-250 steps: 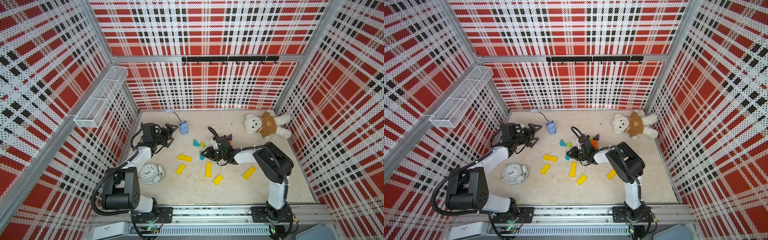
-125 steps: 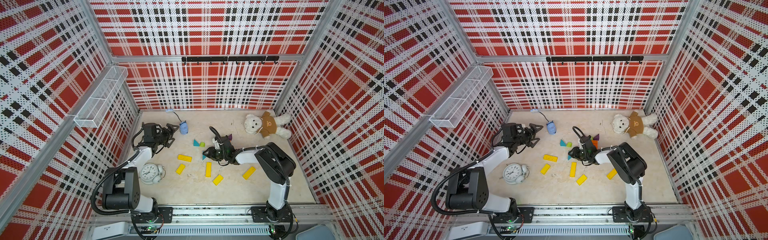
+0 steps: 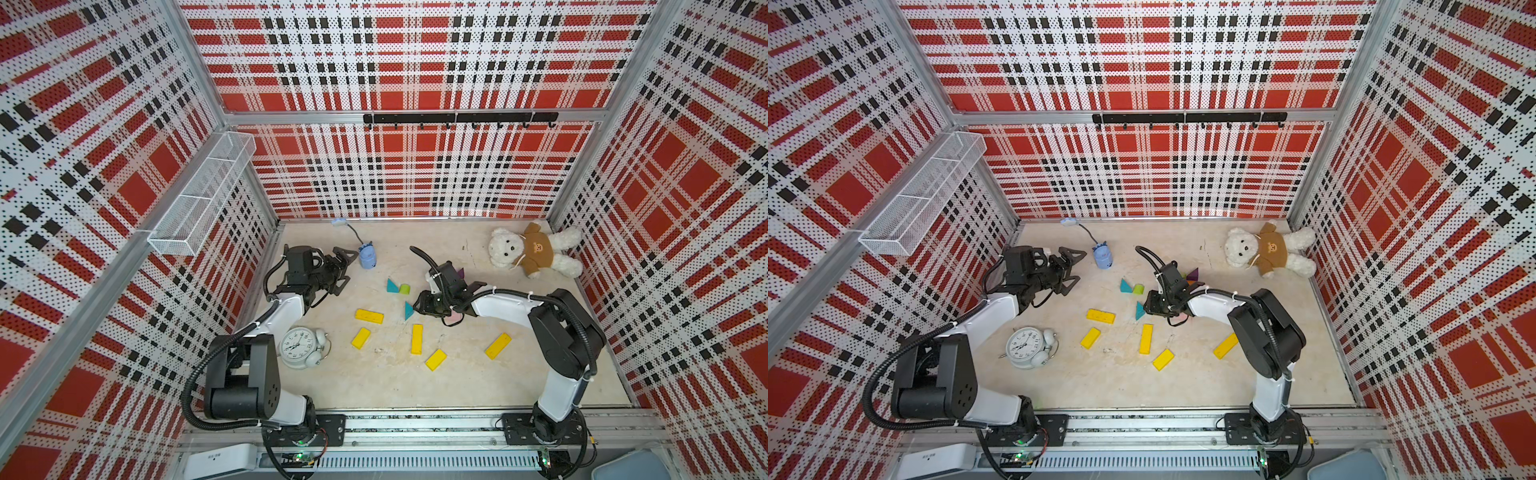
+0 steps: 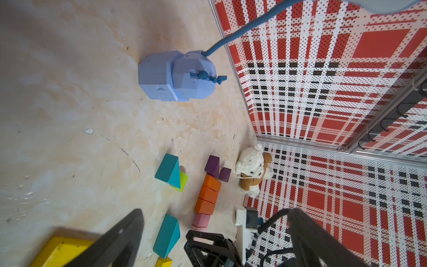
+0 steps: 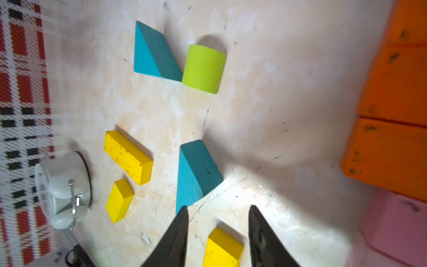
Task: Assemble a carrot with building blocks
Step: Place the building block at the center of the board, then pick up the building block from the center of the board.
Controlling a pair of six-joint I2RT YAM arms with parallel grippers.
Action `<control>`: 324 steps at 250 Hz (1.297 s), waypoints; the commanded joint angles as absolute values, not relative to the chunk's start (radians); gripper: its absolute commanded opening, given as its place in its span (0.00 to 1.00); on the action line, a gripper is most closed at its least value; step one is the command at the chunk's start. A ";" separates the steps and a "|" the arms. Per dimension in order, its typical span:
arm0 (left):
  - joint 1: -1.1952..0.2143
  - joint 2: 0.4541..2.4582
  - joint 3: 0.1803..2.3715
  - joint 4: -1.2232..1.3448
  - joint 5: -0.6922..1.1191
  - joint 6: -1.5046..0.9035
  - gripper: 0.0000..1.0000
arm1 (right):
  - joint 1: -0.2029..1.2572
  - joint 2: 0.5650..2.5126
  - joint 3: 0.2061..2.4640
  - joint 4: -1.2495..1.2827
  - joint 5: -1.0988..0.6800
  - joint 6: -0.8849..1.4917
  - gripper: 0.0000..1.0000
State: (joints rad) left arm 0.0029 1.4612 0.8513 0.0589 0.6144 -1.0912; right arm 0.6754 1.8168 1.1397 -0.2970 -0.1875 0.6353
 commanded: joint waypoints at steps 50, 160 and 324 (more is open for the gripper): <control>-0.001 1.455 0.862 0.078 0.625 -1.089 1.00 | 0.762 1.833 1.316 -0.663 0.033 0.253 0.45; 0.000 1.460 0.859 0.077 0.620 -1.086 1.00 | 0.806 2.007 1.470 -0.673 0.058 0.174 0.50; 0.000 1.465 0.856 0.078 0.618 -1.089 1.00 | 0.847 2.077 1.557 -0.651 0.038 0.210 0.60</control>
State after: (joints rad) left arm 0.0029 1.4616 0.8513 0.0597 0.6167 -1.0912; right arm 0.8230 2.0640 1.5173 -0.6628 0.0448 0.2043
